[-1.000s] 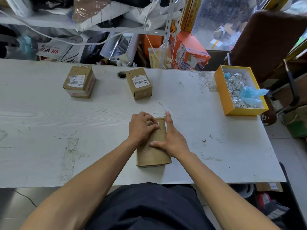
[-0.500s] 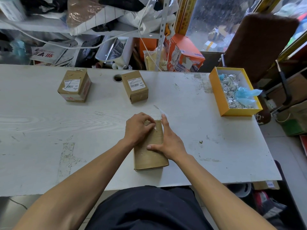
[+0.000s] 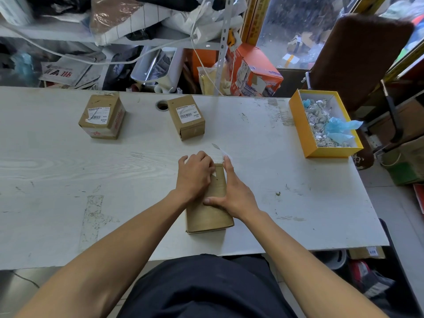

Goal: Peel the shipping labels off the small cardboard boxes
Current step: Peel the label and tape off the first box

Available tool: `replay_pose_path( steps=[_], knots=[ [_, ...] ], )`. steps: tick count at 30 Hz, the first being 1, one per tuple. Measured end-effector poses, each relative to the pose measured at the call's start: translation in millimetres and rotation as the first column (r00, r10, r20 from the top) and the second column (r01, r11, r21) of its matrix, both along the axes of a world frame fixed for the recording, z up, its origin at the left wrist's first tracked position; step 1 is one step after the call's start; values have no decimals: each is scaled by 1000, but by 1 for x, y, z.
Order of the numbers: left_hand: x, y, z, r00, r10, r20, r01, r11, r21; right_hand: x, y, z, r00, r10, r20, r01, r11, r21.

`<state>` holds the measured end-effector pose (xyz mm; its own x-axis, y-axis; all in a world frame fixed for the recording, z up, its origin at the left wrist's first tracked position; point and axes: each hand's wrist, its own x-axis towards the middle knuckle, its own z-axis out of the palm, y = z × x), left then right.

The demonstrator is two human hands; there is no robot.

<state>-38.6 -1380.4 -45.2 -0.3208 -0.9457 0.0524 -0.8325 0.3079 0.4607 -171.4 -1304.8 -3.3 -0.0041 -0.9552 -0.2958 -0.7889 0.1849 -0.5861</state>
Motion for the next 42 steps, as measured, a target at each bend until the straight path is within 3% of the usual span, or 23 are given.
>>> replay_pose_path(
  steps=[6, 11, 14, 17, 21, 23, 30, 36, 42],
  knots=[
    [1, 0, 1, 1000, -9, -14, 9, 1000, 11, 0, 1, 0, 1000, 4, 11, -4, 1000, -12],
    [17, -9, 8, 933, 61, -356, 42, 960, 276, -2, 2, -1, 1000, -2, 31, 2, 1000, -8],
    [25, -19, 8, 883, 60, -465, 125, 925, 358, -2, 1, -1, 999, -4, 37, 5, 1000, -24],
    [27, -28, 10, 871, 61, -487, 169, 894, 414, -2, 0, -7, 996, -38, 75, 39, 999, -1],
    [28, -30, 5, 840, 83, -537, 191, 880, 435, -2, 5, -22, 926, -173, 335, 145, 984, 106],
    [29, -28, 3, 835, 87, -544, 179, 891, 416, -3, 4, -25, 900, -189, 392, 149, 980, 131],
    [22, -20, 3, 908, 10, -419, 102, 964, 245, -5, -2, -24, 907, -145, 395, 112, 988, 106],
    [25, -22, -3, 902, -61, -428, 160, 967, 200, -6, -3, -25, 911, -140, 389, 106, 988, 108],
    [38, -31, -7, 830, -57, -555, 301, 883, 360, -7, -4, -27, 905, -141, 402, 99, 987, 123]
  ],
)
